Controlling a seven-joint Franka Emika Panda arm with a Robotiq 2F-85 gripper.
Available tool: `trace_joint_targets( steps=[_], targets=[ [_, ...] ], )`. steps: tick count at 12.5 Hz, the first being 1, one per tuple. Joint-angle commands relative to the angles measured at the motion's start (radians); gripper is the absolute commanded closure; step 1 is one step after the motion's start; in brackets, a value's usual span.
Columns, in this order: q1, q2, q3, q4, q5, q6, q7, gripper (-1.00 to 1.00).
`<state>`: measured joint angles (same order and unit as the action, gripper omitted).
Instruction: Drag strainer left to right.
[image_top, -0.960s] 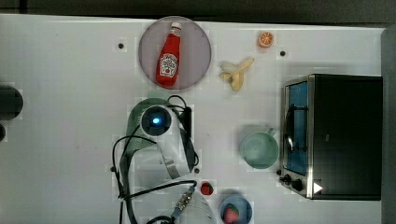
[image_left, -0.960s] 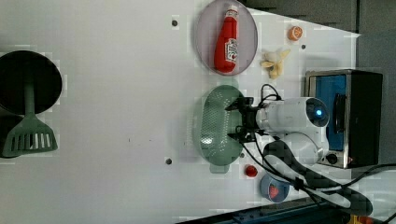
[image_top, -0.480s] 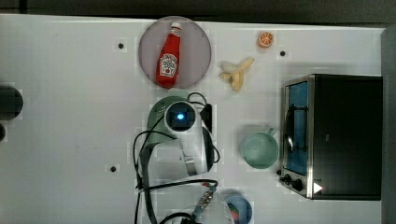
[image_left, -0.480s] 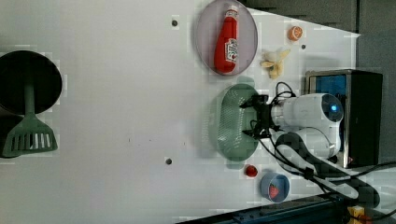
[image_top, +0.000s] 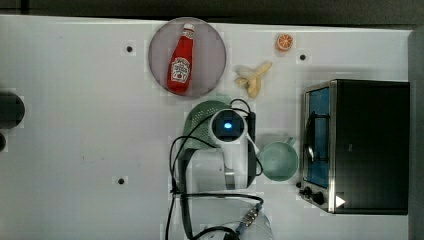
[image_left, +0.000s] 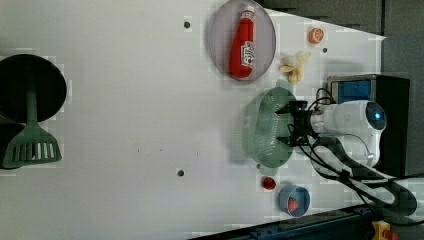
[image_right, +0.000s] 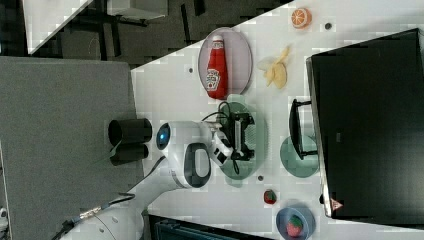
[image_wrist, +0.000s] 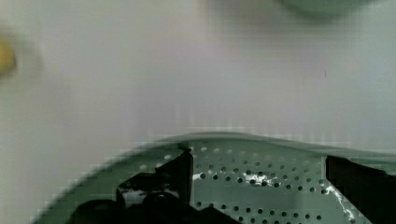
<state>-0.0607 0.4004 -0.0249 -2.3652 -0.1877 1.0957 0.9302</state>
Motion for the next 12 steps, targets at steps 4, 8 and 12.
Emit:
trace_joint_targets(
  steps=[4,8,12],
  targets=[
    [0.006,-0.034,-0.074,0.015,-0.018,-0.012,-0.140,-1.00],
    [0.006,-0.034,-0.106,0.016,-0.016,-0.011,-0.225,-1.00],
    [0.008,-0.050,-0.107,0.015,-0.016,-0.010,-0.243,-1.00]
  ],
)
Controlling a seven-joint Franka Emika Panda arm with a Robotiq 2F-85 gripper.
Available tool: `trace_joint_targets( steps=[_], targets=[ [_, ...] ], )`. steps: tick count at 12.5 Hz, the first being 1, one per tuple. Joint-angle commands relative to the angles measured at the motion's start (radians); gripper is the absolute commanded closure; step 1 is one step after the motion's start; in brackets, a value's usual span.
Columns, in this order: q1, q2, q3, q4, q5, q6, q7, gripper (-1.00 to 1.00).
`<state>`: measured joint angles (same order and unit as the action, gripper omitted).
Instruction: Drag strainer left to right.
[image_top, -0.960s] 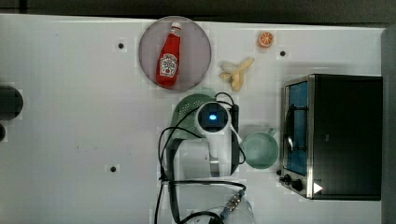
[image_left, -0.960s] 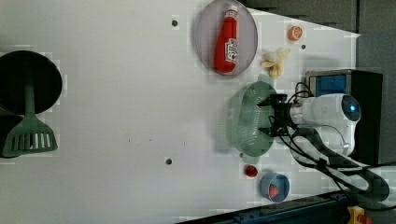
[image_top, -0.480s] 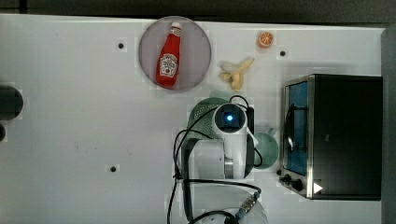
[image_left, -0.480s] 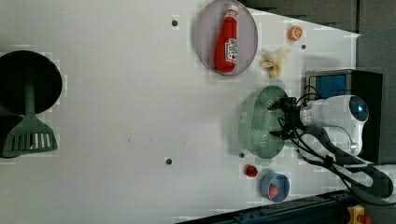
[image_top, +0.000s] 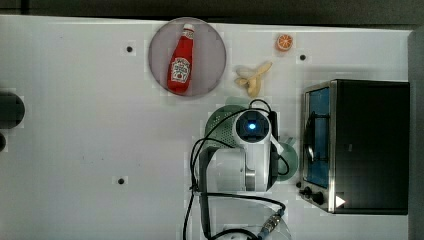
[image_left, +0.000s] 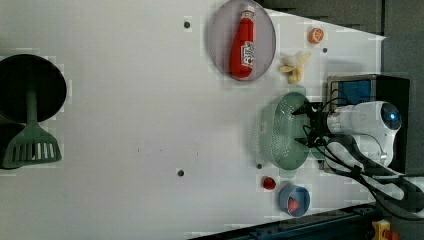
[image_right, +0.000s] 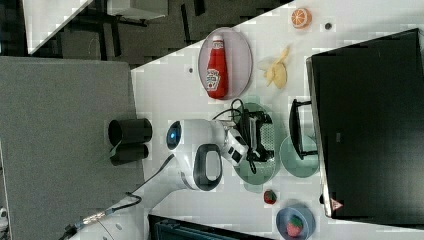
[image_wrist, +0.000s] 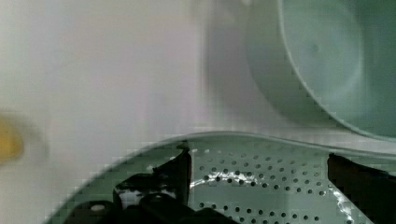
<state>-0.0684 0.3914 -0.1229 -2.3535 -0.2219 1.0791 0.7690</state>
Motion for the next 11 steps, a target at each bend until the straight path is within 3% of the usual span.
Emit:
trace_joint_targets(
  steps=[1,5,11],
  targets=[
    [0.016,-0.065,0.009,-0.003,0.018,-0.004,-0.148,-1.00],
    [0.017,-0.247,0.059,-0.014,0.023,-0.062,-0.581,-1.00],
    [0.023,-0.580,0.124,0.078,0.086,-0.497,-0.622,-1.00]
  ],
)
